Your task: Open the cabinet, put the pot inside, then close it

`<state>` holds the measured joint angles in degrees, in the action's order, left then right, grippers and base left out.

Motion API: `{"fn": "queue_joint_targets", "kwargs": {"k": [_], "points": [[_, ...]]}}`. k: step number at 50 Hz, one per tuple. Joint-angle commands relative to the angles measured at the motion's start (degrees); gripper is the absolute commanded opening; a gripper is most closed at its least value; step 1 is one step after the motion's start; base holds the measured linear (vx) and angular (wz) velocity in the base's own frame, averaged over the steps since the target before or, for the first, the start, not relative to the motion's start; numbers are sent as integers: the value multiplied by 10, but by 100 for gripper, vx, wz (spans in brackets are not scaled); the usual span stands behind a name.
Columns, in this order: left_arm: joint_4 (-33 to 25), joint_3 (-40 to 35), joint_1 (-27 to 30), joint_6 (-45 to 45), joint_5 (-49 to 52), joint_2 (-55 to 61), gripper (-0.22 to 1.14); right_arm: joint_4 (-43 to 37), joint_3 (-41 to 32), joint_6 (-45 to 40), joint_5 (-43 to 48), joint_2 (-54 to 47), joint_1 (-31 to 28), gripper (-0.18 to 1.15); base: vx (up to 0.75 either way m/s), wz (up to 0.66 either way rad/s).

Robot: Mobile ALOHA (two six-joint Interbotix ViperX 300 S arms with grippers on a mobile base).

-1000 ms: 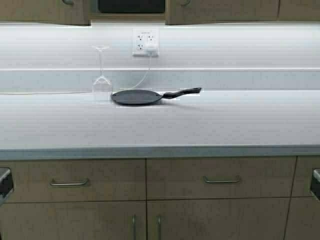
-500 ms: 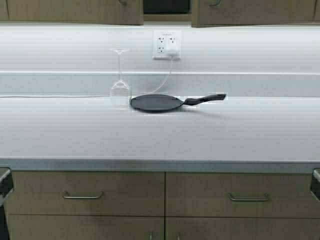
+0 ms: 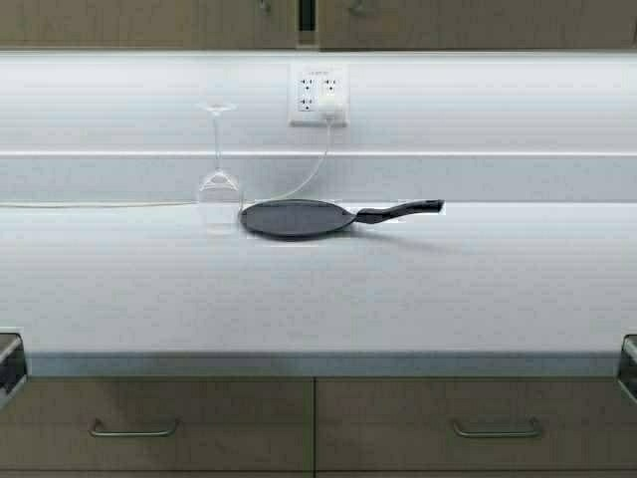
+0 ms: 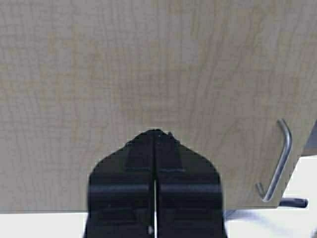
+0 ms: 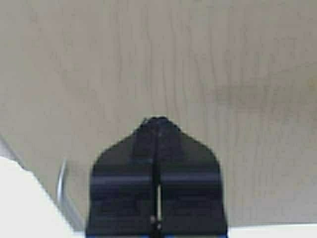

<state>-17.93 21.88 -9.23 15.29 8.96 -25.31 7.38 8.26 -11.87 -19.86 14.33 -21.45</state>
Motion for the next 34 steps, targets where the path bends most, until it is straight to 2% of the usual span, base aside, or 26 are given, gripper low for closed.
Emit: {"fn": "queue_joint_targets", "kwargs": {"k": [1,8,20,34], "points": [[-1,-12,-9,4,-14,-4,4,-2,17,4,5,39,-2,6,13,-4],[-3,-42,-21,-2,-26,29,4,-2,48,5,-1,71,-2,6,12,1],[-6,-135,-24,-7,-25,125,4,-2,91,4,-1,93,-3,6,11,5],[-9,-84,-25,-1,-24,72,4,-2,104,5,1,104,-3,6,7,2]]}}
